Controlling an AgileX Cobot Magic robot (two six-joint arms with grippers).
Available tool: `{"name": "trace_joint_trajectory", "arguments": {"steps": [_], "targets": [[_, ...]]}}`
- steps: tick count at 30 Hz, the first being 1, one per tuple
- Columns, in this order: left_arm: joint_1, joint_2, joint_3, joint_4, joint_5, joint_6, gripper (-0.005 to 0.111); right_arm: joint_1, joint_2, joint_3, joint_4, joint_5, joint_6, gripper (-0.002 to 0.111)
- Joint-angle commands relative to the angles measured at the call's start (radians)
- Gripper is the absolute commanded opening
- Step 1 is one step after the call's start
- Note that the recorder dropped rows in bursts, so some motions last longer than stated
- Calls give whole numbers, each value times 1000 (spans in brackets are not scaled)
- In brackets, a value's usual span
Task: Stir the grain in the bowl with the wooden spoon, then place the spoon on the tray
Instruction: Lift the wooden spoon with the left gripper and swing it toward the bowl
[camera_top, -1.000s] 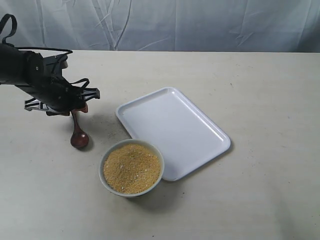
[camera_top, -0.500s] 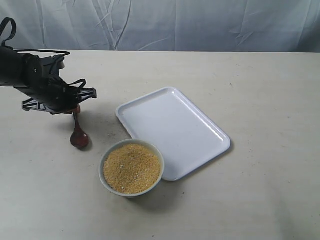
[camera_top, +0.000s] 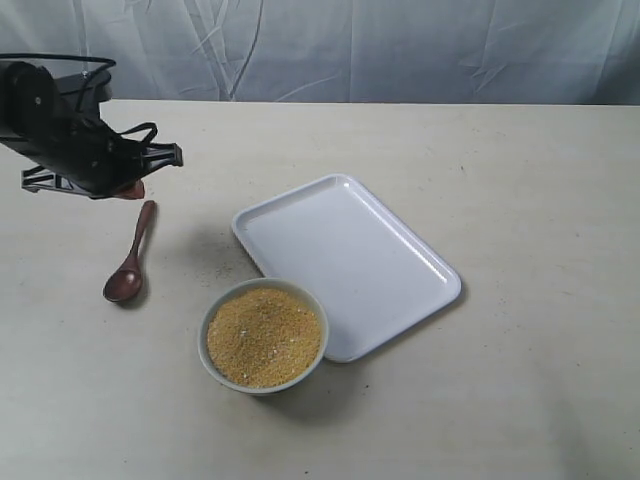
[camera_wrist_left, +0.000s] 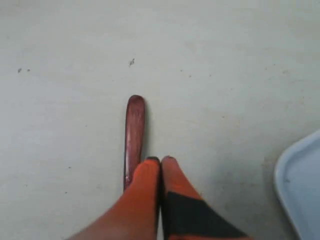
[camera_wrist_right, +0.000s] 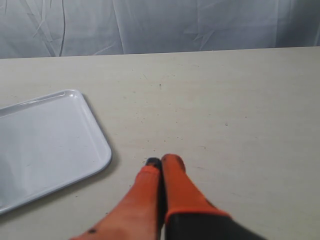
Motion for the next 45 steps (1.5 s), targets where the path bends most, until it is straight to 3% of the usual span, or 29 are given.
{"name": "trace_joint_trajectory", "arguments": {"steps": [1,10,19,25,27,28,30,39,45], "targets": [[0,-66,-2,-3,63,6,0,-5,-6,5,2,-14,0,0],[-9,32,12,97,16,8,2,-5,-6,5,2,-14,0,0],[-9,138,12,124,-106,8,38,-5,-6,5,2,-14,0,0],[-9,185,12,126,-122,8,36,-5,-6,5,2,-14,0,0],[-9,185,12,128,-108,8,21,-5,-6,5,2,-14,0,0],[-9,182,12,128,-87,8,9,-5,-6,5,2,-14,0,0],[-6,152,3,128,-41,8,0,-5,-6,5,2,-14,0,0],[-6,-106,20,29,40,-90,0,-5,-6,5,2,-14,0,0],[-21,-296,175,-247,-63,-108,0,-5,-6,5,2,-14,0,0]]}}
